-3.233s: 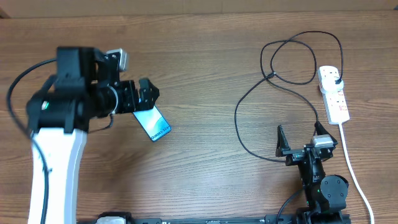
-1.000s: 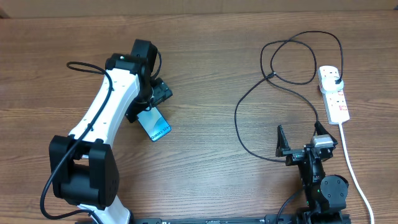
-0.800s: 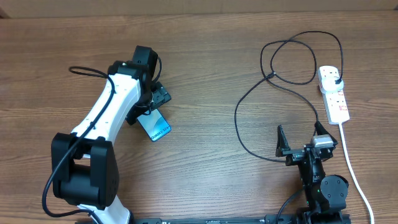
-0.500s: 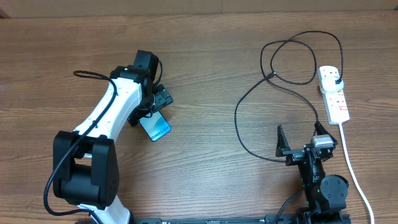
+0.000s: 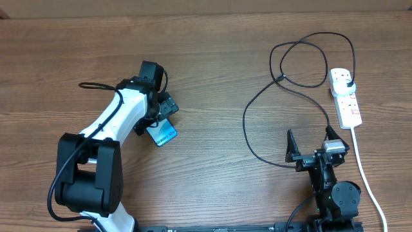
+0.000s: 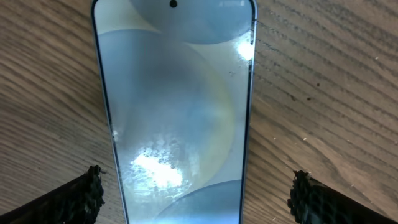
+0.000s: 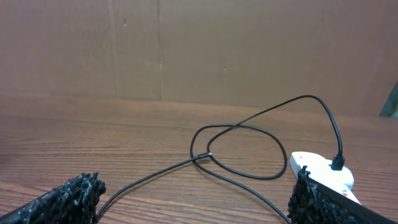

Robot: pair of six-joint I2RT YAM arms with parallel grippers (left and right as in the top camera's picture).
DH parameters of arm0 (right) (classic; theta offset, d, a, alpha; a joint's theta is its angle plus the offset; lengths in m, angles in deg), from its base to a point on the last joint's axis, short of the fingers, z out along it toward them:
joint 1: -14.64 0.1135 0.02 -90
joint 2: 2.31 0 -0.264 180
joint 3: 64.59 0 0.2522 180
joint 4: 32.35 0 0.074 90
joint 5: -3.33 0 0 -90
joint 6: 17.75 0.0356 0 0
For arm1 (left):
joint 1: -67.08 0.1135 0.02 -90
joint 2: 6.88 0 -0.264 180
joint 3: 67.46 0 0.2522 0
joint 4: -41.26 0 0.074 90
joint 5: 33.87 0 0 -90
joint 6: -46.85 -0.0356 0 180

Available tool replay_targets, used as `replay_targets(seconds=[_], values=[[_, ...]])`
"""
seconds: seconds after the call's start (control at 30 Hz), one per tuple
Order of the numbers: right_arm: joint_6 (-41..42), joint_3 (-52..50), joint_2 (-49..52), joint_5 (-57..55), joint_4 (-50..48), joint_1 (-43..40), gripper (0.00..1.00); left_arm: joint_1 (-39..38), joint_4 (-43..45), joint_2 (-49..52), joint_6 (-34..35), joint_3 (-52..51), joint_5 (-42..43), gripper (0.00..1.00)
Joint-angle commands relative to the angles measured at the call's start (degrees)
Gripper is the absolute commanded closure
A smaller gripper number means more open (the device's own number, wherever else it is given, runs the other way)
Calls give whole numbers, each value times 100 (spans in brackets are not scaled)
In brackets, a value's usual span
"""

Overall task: Plug charger to phone and switch on socket
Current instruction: 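Close the left gripper on the phone's top edge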

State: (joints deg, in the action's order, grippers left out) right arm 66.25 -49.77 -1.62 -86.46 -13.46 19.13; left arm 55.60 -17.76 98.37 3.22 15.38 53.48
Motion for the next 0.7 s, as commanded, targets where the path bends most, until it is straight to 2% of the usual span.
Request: replay_targets(seconds=[0.0, 0.5, 0.67], values=[[-9, -63, -52, 28, -37, 17, 0, 33, 66, 57, 39, -50, -105, 0], [-9, -63, -52, 28, -37, 17, 0, 140, 92, 1314, 35, -50, -57, 0], [-7, -63, -52, 28, -37, 17, 0, 140, 57, 1567, 35, -50, 289, 0]])
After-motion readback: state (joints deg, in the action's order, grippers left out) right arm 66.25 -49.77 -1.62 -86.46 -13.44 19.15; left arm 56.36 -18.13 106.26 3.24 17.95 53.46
